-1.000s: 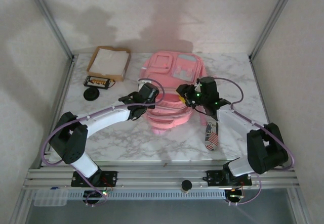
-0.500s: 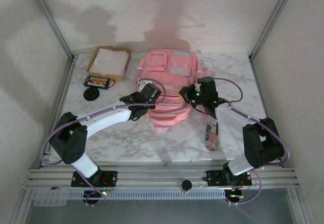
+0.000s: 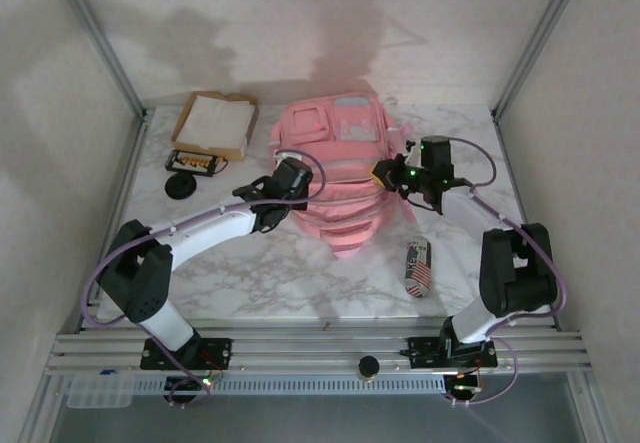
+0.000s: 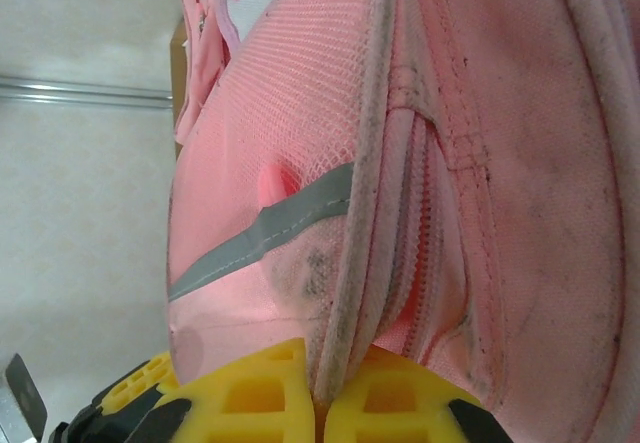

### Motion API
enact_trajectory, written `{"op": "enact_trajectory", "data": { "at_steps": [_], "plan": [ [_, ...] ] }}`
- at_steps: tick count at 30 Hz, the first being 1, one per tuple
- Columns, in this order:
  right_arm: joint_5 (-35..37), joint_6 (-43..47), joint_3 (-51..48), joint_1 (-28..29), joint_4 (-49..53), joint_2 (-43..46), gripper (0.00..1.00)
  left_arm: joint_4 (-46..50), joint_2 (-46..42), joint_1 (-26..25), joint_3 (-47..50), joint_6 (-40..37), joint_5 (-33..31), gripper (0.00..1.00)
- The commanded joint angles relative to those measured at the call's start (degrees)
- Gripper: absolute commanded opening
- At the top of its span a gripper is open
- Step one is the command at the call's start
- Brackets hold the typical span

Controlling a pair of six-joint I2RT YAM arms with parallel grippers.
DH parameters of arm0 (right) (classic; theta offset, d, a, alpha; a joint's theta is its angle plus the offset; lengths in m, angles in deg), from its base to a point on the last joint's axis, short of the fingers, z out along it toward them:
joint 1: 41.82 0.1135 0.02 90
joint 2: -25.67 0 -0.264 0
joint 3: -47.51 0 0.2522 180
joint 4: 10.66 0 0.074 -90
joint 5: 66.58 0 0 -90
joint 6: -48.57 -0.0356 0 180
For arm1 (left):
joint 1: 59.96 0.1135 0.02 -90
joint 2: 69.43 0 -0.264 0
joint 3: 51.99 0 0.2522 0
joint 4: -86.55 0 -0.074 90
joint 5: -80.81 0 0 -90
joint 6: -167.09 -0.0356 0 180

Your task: Pack books, pencil case, and school supplies into a backpack

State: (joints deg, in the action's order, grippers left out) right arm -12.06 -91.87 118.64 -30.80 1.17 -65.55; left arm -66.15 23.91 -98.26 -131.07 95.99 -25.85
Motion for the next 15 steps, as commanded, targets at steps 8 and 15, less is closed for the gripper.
{"op": "enact_trajectory", "data": {
  "at_steps": [8,15],
  "plan": [
    [7.01,8.04,13.16,-9.10,1.74,-10.31,0.00,9.49,2.81,-2.40,-2.98,-2.94,-5.25,0.00],
    [9.05,13.37,21.69,-9.59,6.05,-16.08,0.00,8.44,3.67,-6.38,-3.21,-0.70,-2.91,0.00]
  ]
}}
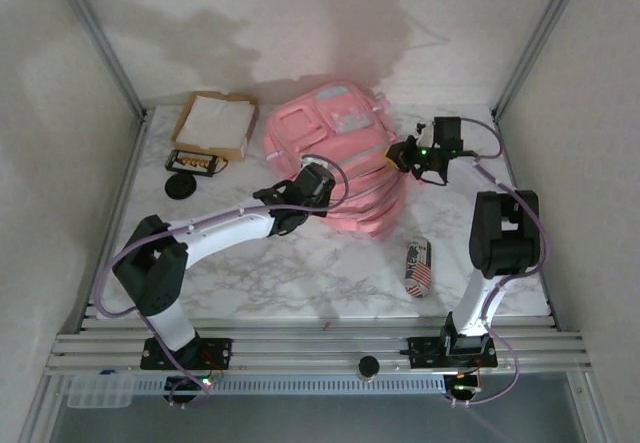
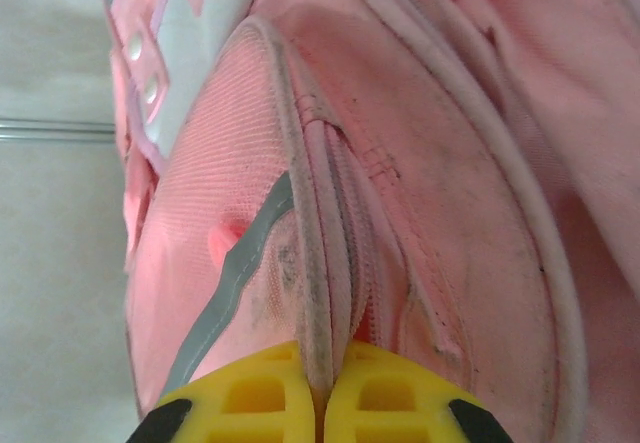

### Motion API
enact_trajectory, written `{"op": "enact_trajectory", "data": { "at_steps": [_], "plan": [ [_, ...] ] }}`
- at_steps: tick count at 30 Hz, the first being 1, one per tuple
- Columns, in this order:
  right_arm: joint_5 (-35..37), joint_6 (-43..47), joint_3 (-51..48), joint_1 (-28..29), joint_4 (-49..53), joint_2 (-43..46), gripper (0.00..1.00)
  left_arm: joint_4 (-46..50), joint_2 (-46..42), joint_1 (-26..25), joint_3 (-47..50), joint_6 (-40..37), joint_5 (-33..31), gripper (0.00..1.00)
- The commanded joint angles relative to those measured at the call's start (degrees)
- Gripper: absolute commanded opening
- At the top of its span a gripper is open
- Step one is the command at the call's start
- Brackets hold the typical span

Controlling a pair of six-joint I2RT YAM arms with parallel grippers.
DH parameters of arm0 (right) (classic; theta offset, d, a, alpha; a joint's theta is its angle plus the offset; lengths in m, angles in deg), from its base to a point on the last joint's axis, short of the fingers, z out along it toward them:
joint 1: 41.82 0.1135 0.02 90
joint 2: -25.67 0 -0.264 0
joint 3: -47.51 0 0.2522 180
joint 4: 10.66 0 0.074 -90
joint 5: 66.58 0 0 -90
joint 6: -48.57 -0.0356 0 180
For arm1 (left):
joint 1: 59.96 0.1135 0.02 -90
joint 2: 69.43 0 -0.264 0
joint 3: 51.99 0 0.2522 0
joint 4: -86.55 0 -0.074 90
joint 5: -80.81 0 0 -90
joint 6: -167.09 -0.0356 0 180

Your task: Pack books, pencil case, and school supplies into a backpack

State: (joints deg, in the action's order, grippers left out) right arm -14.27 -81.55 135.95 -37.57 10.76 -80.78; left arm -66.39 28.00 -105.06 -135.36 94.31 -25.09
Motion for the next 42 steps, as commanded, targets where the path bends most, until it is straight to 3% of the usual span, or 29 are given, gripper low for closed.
{"op": "enact_trajectory", "data": {
  "at_steps": [1,5,12,13,14,15,18,21,27,30,37,42],
  "plan": [
    [11.55,3.56,4.88,-2.68,-3.19,-0.97,0.00,9.18,0.14,1.42,1.22,1.42,-5.36,0.00],
    [12.90,5.27,5.77,-2.89,-0.92,-1.08,0.00,11.16,2.86,6.91,0.59,3.43,-7.75,0.00],
    [8.57,5.77,6.00,-1.57,0.41,-1.11,0.00,6.42,2.26,6.05,1.53,1.07,-4.28,0.00],
    [8.88,6.45,5.68,-1.07,1.78,-0.42,0.13,6.02,1.62,5.71,1.49,1.02,-3.53,0.00],
    [9.70,6.92,4.98,-0.91,2.78,0.51,0.32,5.30,0.82,5.37,1.55,0.51,-2.56,0.00],
    [10.91,7.28,4.08,-0.97,4.51,1.80,0.43,4.36,-0.16,4.68,1.91,-0.54,-1.88,0.05],
    [15.18,9.25,0.19,-1.17,9.31,7.78,0.58,1.56,-2.24,3.73,1.85,-2.18,-1.53,0.33],
    [19.51,9.80,-4.93,-0.52,15.56,15.09,0.67,-2.05,-2.69,2.41,0.87,-6.39,-0.49,0.60],
    [28.20,8.89,-17.11,1.79,25.94,30.49,0.87,-8.84,2.79,0.60,-3.52,-21.44,4.17,0.95],
    [29.42,6.77,-22.52,3.38,29.35,35.57,0.98,-10.04,7.35,-0.29,-8.25,-29.18,4.01,1.00],
    [29.21,2.36,-31.64,6.01,30.40,42.65,0.99,-0.62,19.53,-0.84,-22.73,-39.52,5.69,1.00],
    [29.05,0.64,-35.05,8.22,28.44,42.74,0.99,0.54,25.68,-0.68,-28.83,-43.05,-0.04,1.00]
  ]
}}
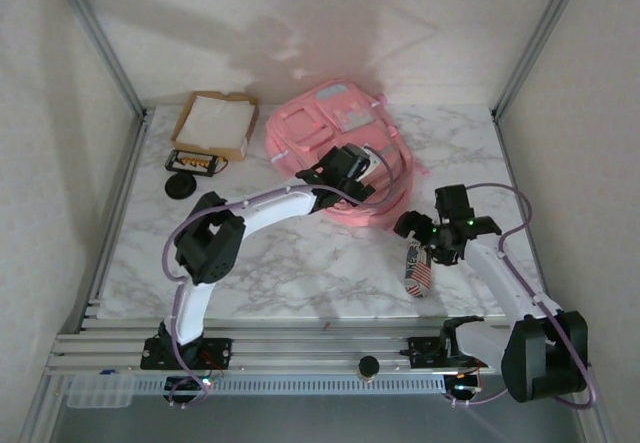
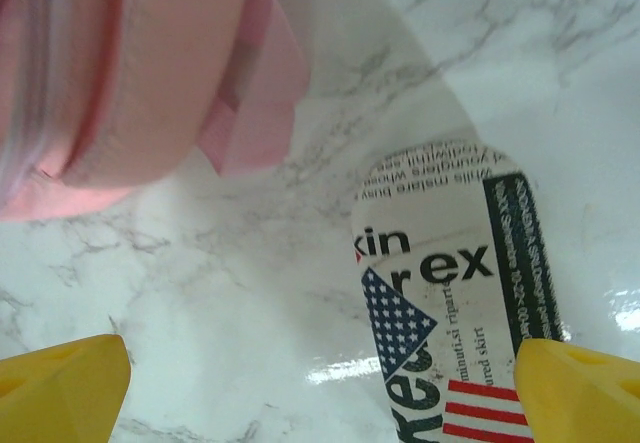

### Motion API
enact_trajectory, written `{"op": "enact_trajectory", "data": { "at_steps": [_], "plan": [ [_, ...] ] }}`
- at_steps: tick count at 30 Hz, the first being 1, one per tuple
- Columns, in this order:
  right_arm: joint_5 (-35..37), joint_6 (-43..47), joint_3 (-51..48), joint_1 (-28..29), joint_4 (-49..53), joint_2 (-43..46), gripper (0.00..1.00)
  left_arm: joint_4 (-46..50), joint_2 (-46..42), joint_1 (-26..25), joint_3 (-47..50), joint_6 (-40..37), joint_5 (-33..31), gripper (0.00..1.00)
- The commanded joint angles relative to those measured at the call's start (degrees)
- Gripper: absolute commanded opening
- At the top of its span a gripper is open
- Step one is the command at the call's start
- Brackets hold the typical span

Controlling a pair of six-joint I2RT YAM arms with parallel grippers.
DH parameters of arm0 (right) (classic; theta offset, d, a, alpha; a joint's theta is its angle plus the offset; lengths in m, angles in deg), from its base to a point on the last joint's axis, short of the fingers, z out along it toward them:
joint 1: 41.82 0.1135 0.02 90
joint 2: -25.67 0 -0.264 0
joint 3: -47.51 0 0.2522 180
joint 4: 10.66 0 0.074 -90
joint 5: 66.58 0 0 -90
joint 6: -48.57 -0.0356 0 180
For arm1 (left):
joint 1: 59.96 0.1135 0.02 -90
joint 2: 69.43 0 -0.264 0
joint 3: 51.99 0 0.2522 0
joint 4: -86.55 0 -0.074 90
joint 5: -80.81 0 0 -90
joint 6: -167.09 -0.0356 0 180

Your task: Pack books, pencil case, and school supplies into a backpack

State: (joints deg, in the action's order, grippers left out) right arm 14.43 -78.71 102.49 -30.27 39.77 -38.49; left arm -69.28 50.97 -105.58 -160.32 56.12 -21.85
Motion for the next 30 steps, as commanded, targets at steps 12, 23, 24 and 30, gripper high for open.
{"op": "enact_trajectory", "data": {
  "at_steps": [12,23,24,30],
  "plan": [
    [2.83,-3.36,-5.33,5.14,-1.95,-1.51,0.99,1.91,2.45,0.43,-8.66,-6.80,-8.63,0.63],
    [8.90,-3.42,-4.07,6.82,3.79,-0.74,0.99,6.92,0.58,1.59,-12.23,-5.78,-5.27,0.44],
    [8.93,-3.45,-3.61,6.82,4.26,-0.30,0.99,7.54,0.38,1.58,-12.57,-5.59,-4.12,0.46],
    [8.37,-3.64,-1.40,6.82,6.90,2.02,0.99,9.96,1.67,1.81,-15.32,-5.22,-5.62,0.54]
  ]
}}
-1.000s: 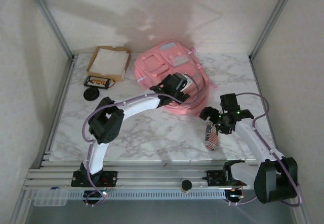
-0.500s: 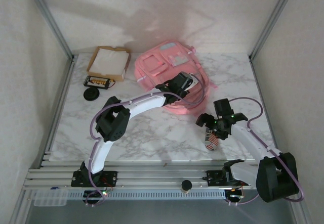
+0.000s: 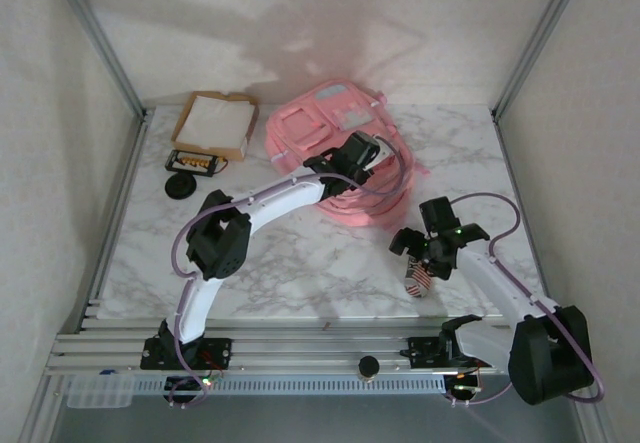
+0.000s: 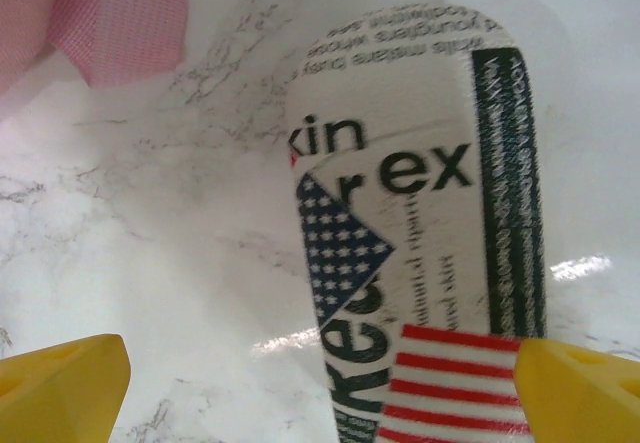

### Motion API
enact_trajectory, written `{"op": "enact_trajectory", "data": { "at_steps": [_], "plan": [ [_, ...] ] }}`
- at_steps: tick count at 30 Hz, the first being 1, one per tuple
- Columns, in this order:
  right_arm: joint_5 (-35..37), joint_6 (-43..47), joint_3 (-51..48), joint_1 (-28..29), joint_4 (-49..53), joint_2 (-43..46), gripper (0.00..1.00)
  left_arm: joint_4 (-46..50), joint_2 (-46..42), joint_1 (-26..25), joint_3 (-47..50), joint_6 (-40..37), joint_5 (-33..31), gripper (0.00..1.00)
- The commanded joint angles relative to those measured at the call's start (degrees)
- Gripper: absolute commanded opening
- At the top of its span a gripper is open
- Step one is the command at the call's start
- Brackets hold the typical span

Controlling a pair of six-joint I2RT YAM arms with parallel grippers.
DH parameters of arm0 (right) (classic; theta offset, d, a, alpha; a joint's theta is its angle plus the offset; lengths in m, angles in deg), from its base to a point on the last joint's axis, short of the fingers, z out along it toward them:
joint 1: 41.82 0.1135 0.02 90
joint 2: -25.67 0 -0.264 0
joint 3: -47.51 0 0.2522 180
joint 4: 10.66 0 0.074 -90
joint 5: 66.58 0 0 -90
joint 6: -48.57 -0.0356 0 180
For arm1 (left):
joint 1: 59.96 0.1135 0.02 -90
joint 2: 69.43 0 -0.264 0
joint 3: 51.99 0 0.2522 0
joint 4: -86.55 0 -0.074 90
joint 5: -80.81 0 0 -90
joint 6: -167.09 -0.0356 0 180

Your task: Pack books, pencil case, and school supplies into a backpack

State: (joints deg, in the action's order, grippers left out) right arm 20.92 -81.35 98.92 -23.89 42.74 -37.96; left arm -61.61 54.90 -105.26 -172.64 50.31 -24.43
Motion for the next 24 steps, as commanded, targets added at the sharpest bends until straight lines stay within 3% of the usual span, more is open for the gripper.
{"op": "enact_trajectory", "data": {
  "at_steps": [1,3,6,11,19,24],
  "plan": [
    [2.87,-0.83,2.21,0.44,4.80,1.88,0.99,2.45,-2.04,1.53,-3.38,0.59,-3.61,0.54],
    [4.72,-0.79,1.80,0.46,5.88,1.92,0.99,3.18,-1.72,1.62,-4.04,0.36,-3.60,0.52],
    [1.97,-1.18,-0.91,0.45,3.25,1.01,0.99,1.61,-1.11,1.70,-3.85,0.28,-5.47,0.43],
    [1.36,-2.61,-4.09,1.73,-0.58,-0.45,0.99,0.03,-1.66,1.70,-3.94,2.38,-6.43,0.01],
    [1.88,-4.37,-8.58,4.49,-5.71,-2.19,0.96,0.38,-6.45,1.57,-0.77,10.89,-4.25,0.00],
    [2.52,-4.44,-8.12,4.65,-6.41,-3.86,0.77,0.66,-8.96,0.77,1.19,16.23,-3.81,0.00]
  ]
}}
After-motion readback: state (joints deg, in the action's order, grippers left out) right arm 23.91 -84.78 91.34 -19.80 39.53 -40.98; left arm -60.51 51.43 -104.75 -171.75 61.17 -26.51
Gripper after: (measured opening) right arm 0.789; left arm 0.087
